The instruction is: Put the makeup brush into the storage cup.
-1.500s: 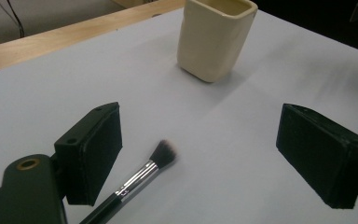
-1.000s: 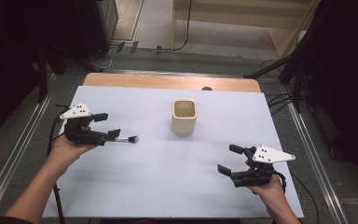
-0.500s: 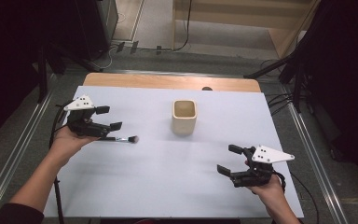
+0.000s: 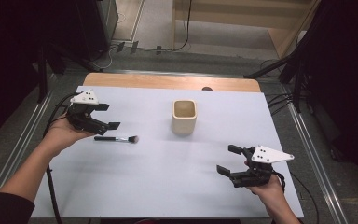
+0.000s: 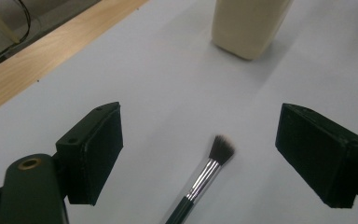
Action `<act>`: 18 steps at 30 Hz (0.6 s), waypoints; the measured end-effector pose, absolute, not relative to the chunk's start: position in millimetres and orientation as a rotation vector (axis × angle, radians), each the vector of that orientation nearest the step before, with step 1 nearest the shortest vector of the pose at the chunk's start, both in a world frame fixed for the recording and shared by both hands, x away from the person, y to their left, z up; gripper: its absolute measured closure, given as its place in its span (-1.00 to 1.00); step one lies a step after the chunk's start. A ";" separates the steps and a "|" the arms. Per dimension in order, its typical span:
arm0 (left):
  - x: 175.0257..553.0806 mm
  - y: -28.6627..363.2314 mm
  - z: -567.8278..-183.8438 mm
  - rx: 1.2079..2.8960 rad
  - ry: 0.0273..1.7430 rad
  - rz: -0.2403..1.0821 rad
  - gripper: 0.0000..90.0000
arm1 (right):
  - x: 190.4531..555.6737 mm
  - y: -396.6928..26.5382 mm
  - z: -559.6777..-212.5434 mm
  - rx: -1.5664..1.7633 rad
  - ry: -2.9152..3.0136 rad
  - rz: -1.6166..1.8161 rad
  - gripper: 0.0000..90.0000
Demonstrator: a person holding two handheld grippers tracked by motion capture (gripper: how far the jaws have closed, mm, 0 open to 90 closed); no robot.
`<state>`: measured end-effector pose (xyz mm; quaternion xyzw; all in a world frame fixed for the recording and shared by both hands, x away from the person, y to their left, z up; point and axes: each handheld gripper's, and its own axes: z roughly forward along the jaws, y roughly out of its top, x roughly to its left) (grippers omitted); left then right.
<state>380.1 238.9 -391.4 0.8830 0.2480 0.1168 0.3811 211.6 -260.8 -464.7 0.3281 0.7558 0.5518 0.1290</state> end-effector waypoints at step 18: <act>392.3 228.1 -386.5 2.505 0.455 0.269 -0.64 | 211.7 -260.3 -465.1 0.954 2.203 1.604 -0.69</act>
